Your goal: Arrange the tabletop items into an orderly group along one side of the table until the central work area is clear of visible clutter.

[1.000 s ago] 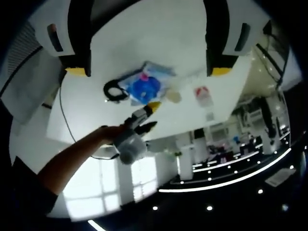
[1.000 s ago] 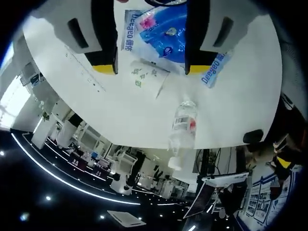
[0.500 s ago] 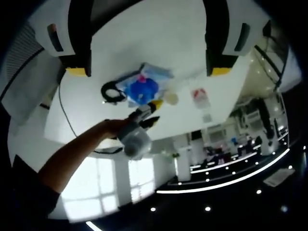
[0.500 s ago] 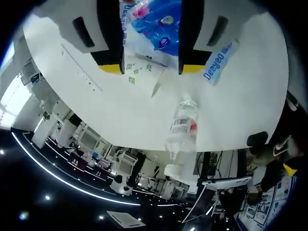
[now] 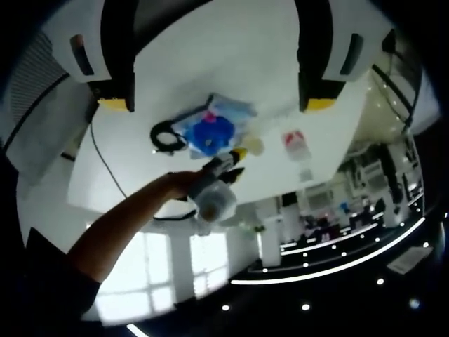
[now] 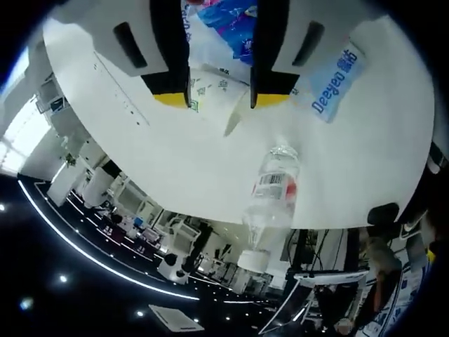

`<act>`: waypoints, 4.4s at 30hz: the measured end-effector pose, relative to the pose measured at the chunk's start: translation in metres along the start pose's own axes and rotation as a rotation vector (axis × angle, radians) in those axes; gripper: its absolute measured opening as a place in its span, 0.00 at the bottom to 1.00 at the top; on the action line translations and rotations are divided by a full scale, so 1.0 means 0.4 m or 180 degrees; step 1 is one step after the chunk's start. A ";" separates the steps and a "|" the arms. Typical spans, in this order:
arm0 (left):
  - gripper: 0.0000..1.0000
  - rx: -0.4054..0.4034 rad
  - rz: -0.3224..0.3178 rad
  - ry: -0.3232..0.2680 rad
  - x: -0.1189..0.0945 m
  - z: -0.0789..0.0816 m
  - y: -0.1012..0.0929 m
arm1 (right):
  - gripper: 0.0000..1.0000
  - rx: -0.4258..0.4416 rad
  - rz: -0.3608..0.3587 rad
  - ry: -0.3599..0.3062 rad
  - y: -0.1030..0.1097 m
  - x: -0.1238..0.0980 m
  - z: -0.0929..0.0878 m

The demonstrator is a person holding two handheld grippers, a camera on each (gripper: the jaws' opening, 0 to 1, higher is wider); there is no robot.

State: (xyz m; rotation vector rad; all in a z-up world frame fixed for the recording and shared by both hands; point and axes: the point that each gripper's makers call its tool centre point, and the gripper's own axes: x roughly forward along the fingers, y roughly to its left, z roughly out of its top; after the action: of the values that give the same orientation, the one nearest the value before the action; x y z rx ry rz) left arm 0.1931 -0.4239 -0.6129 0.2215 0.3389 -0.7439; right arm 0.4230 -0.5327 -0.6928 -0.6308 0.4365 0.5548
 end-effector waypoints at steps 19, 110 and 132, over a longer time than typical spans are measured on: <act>0.90 -0.0040 0.0018 -0.0001 -0.002 -0.001 0.003 | 0.15 -0.0498 0.0028 -0.0010 0.024 0.030 0.006; 0.24 0.0573 -0.0022 -0.0183 0.207 0.108 0.074 | 0.00 0.0643 0.0287 -0.0111 0.173 -0.407 0.117; 0.02 0.1242 -0.0018 -0.0024 0.200 0.092 0.044 | 0.00 0.0509 0.0365 -0.0056 0.224 -0.446 0.101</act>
State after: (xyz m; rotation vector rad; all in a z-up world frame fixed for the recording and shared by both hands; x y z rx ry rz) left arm 0.2685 -0.4727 -0.6078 0.5856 0.1844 -0.8124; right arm 0.2405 -0.5081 -0.6061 -0.4491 0.4974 0.6272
